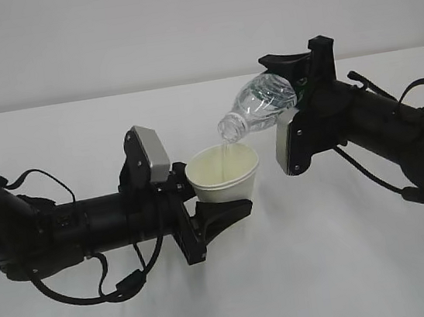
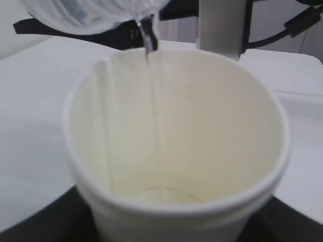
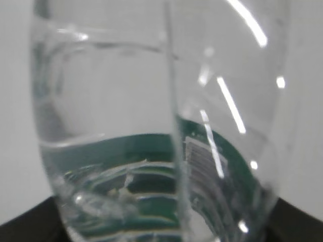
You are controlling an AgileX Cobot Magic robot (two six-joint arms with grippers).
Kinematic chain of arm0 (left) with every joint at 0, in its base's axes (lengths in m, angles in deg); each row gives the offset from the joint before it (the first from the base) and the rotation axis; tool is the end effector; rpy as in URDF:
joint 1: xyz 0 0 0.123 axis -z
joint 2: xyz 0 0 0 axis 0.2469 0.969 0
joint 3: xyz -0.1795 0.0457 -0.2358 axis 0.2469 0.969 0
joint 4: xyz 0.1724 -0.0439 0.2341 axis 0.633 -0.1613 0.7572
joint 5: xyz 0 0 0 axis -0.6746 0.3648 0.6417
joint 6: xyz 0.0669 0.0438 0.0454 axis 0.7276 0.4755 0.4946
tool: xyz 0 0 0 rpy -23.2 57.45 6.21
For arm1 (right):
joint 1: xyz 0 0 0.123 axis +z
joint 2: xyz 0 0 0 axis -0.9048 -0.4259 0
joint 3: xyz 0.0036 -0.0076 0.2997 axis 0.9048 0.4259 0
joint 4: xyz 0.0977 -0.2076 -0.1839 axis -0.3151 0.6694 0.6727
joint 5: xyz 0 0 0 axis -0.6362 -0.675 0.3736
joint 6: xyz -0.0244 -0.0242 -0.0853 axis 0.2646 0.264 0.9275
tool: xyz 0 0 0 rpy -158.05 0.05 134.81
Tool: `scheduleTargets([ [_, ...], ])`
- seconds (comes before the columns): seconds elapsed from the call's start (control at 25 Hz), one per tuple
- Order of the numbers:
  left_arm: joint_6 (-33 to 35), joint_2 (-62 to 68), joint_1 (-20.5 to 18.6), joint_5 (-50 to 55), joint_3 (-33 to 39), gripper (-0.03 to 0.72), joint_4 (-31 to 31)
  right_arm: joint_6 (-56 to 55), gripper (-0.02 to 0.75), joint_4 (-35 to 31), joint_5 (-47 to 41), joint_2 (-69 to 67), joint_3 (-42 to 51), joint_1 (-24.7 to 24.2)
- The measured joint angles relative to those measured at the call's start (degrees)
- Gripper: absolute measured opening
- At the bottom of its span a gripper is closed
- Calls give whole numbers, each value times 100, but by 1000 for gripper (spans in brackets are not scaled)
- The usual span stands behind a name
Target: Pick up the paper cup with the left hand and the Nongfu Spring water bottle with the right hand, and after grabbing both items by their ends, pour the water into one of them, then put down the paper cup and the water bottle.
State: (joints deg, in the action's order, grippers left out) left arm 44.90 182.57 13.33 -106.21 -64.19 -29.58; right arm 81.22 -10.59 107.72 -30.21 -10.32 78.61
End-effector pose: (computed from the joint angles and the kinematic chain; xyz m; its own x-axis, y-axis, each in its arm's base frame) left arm 0.3082 -0.2333 0.0660 -0.0672 0.1650 -0.9840 0.9525 0.3041 -0.0141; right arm 0.3807 0.1223 0.1266 0.5211 -0.8531 -0.0258 -0.0138 0.0218 -0.9997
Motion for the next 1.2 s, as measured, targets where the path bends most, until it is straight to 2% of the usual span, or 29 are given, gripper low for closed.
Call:
scheduleTargets([
  [1.2, 0, 0, 0, 0, 0, 442, -10, 71, 473, 0, 13, 0, 0, 0],
])
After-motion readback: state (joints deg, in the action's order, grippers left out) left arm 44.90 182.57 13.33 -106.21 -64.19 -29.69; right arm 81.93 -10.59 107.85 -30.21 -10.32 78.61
